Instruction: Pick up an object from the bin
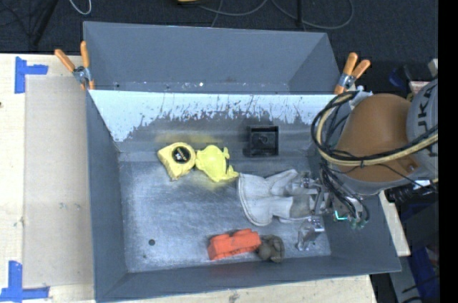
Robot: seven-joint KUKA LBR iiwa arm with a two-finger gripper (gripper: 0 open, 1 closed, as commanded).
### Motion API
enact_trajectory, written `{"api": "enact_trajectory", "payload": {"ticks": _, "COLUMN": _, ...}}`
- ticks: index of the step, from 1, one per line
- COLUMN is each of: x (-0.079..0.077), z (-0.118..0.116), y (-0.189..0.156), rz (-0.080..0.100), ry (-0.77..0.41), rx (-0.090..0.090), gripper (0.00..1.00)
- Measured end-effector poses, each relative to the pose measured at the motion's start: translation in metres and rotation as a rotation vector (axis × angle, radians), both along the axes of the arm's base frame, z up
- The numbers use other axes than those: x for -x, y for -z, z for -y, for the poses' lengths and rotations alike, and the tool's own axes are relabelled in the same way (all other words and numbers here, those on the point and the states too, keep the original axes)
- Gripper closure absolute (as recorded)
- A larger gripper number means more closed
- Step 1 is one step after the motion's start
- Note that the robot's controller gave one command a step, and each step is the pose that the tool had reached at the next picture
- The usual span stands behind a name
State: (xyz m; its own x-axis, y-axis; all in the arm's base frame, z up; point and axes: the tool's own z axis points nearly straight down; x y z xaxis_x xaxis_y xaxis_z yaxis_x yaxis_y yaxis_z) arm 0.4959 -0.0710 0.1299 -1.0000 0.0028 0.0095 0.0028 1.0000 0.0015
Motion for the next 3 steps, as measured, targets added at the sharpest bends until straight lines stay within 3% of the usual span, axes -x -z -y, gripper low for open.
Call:
{"api": "enact_trajectory", "payload": {"ticks": 1, "x": -0.002, "z": 0.0, "y": -0.003, "rz": 0.007, "ry": -0.002, "rx": 0.001, "gripper": 0.0}}
{"api": "enact_trajectory", "payload": {"ticks": 2, "x": 0.024, "z": -0.033, "y": 0.058, "rz": 0.017, "ry": -0.302, "rx": 0.0, "gripper": 1.0}}
{"api": "enact_trajectory", "payload": {"ticks": 3, "x": 0.024, "z": -0.033, "y": 0.058, "rz": 0.017, "ry": -0.302, "rx": 0.0, "gripper": 1.0}}
